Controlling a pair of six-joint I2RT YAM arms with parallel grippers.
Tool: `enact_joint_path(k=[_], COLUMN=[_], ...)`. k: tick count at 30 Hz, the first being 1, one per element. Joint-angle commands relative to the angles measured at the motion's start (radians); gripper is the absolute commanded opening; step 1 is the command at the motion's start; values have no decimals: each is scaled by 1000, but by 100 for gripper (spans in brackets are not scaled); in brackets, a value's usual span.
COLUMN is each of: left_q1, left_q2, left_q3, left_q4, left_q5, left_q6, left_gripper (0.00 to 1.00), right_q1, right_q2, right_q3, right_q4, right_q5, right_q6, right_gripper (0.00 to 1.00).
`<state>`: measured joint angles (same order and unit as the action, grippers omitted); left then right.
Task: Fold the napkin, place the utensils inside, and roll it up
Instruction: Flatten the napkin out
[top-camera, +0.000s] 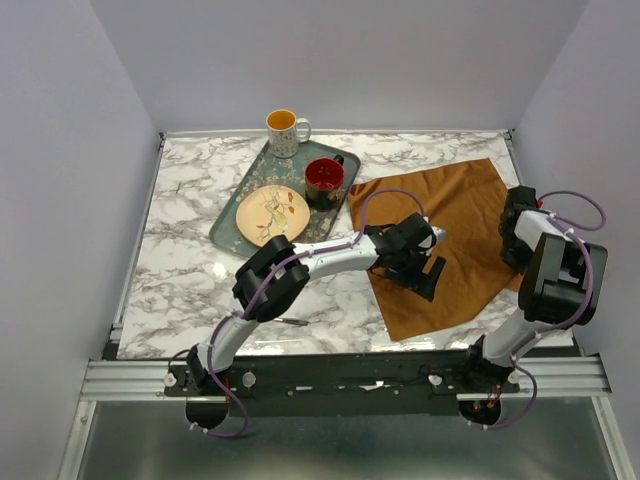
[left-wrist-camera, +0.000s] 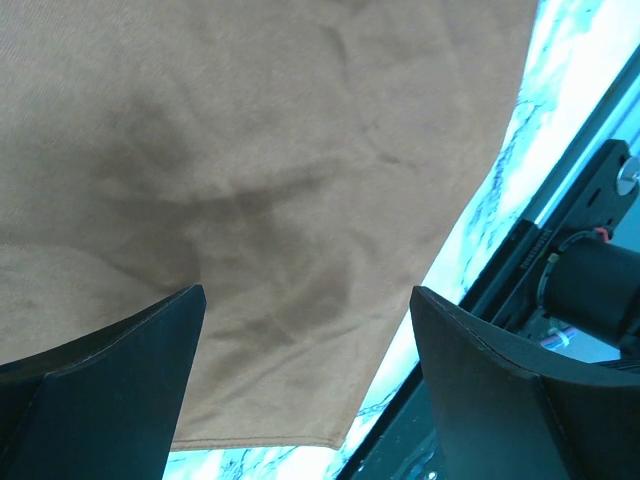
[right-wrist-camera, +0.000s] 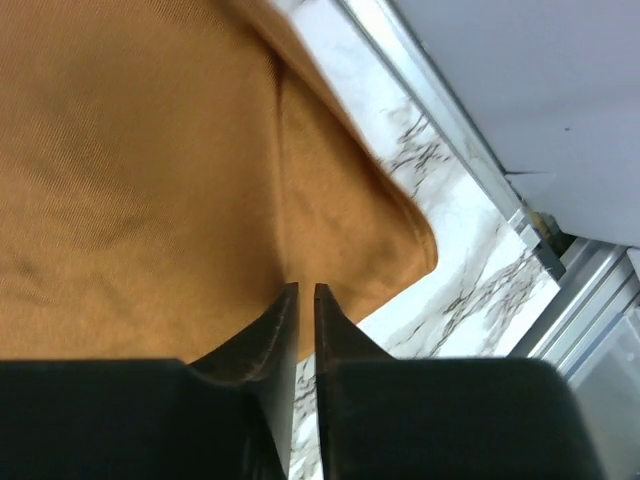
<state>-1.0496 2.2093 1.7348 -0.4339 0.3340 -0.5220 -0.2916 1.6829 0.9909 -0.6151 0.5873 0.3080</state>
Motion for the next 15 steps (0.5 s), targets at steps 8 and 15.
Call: enact_joint_path(k=[8, 15], left_q1=[7, 52], left_q2=[3, 27], left_q3=[34, -53], left_q4=[-25, 17], left_q5=[-9, -73], left_q6=[31, -12], left_gripper=[92, 92], right_q1=[-58, -93], right_q2=[83, 116], right_q3=[37, 69], right_q4=[32, -44], right_q5=[37, 123], right_q6=[75, 184], right_gripper=[1, 11])
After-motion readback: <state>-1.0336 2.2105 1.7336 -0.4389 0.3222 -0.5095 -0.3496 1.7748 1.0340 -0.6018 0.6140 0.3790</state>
